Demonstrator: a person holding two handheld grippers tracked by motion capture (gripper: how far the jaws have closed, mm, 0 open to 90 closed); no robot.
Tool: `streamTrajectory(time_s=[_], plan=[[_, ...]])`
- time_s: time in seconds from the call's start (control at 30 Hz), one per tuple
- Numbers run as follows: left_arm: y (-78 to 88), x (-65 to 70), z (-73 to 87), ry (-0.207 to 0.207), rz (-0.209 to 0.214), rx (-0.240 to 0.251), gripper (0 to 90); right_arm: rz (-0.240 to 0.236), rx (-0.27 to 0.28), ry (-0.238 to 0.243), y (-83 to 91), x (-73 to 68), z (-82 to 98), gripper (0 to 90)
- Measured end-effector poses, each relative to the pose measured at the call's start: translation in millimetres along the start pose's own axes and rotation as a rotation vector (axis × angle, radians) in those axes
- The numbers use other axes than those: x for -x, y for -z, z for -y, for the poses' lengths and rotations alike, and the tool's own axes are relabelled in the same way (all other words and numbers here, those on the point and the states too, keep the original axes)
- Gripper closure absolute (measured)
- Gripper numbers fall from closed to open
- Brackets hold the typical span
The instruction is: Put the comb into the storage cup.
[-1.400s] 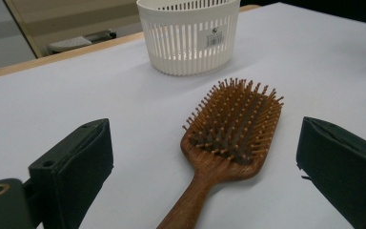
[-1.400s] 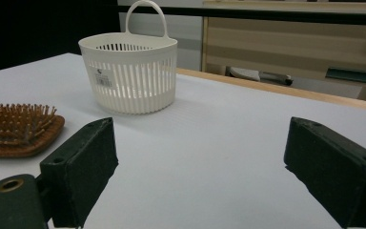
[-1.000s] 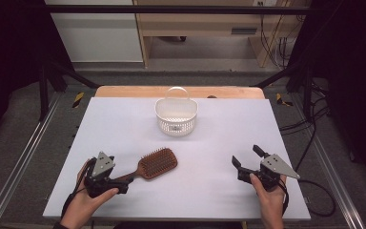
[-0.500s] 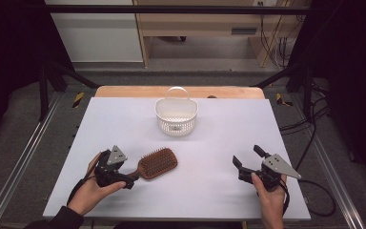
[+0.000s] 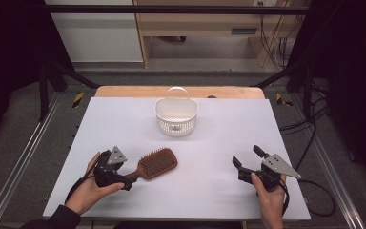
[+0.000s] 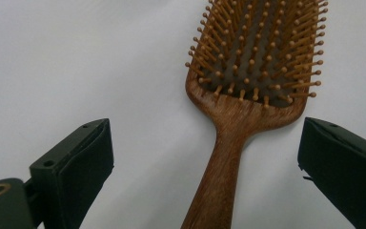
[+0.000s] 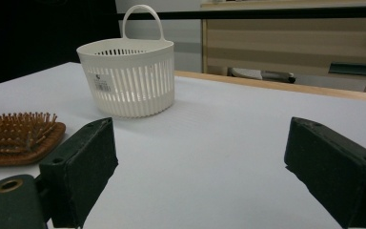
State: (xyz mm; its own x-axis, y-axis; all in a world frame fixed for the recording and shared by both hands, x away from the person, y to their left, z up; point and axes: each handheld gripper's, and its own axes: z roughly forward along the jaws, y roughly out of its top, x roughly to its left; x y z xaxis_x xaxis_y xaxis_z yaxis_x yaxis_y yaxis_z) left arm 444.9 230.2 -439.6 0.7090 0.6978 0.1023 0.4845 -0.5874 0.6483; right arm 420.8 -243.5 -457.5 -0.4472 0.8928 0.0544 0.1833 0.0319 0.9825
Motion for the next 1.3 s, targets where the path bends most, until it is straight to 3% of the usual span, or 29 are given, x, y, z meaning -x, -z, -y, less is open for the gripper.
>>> streamTrajectory(time_s=[0.57, 0.87, 1.3], plan=[[-1.9, -2.3, 6.5, -0.029, 0.019, -0.062, 4.8, 0.003, 0.001, -0.004, 0.4, 1.0, 0.2, 10.6], [-6.0, -1.4, 3.3, -0.074, 0.037, -0.117, 5.3, 0.013, 0.006, -0.021, 2.0, 4.3, 0.3, 10.8], [-7.6, -3.3, 1.6, -0.080, 0.048, -0.140, 5.4, 0.006, 0.004, -0.020, 1.4, 3.2, 0.6, 10.9]])
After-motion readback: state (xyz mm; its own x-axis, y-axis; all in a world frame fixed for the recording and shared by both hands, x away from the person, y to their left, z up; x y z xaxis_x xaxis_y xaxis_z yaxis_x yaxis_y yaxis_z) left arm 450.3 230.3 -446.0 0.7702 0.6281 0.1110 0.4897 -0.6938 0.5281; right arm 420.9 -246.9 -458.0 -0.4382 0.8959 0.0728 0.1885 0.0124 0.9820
